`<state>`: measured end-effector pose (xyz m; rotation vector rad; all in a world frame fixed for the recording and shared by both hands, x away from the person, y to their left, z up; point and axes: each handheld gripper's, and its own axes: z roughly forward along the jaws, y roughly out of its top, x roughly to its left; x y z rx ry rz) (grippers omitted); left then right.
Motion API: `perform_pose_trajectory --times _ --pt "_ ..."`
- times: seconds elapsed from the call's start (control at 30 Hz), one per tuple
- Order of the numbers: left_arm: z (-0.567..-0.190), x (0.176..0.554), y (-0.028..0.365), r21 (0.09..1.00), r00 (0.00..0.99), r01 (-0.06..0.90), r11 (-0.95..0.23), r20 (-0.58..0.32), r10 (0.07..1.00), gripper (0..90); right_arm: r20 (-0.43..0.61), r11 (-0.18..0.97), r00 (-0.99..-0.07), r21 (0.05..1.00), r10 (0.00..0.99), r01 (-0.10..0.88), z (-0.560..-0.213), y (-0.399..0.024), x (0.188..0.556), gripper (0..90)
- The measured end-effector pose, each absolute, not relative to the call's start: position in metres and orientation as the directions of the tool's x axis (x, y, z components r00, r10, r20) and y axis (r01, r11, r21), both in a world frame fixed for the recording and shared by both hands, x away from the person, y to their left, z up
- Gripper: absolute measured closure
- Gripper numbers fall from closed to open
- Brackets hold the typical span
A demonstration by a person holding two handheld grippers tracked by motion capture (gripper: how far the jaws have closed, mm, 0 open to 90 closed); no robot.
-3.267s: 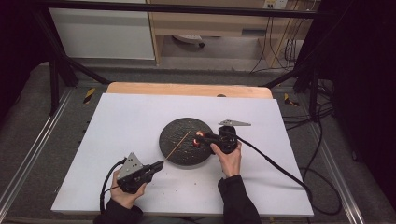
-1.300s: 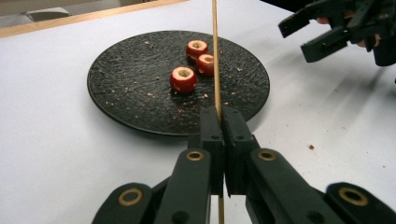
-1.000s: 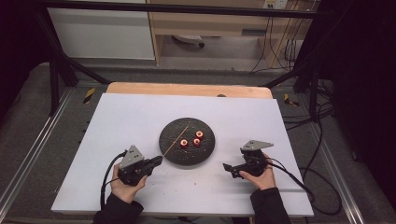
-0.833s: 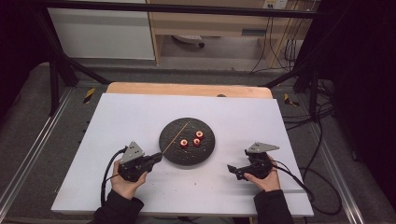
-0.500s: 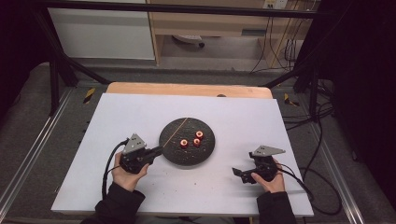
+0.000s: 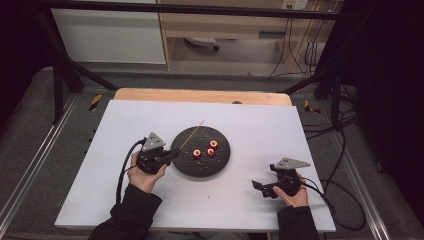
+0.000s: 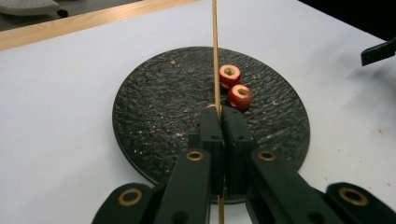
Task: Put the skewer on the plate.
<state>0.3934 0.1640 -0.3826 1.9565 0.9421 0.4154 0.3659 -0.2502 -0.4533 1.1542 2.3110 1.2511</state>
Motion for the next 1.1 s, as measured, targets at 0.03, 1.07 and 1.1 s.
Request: perform_pose_trajectory --times 0.03,1.07,1.1 --pt "-0.383 0.396 0.162 0.836 0.651 0.454 -0.308 -0.075 0.755 87.9 0.128 0.312 -0.648 0.796 0.751 0.519 -0.453 -0.250 0.366 1.0" --pt "-0.434 0.447 0.121 0.721 0.567 0.576 -0.385 -0.012 0.824 87.7 0.126 0.326 -0.651 0.785 0.749 0.526 -0.458 -0.249 0.365 1.3" --pt "-0.435 0.447 0.120 0.720 0.566 0.577 -0.385 -0.013 0.824 87.7 0.124 0.327 -0.651 0.786 0.749 0.526 -0.458 -0.249 0.365 1.3"
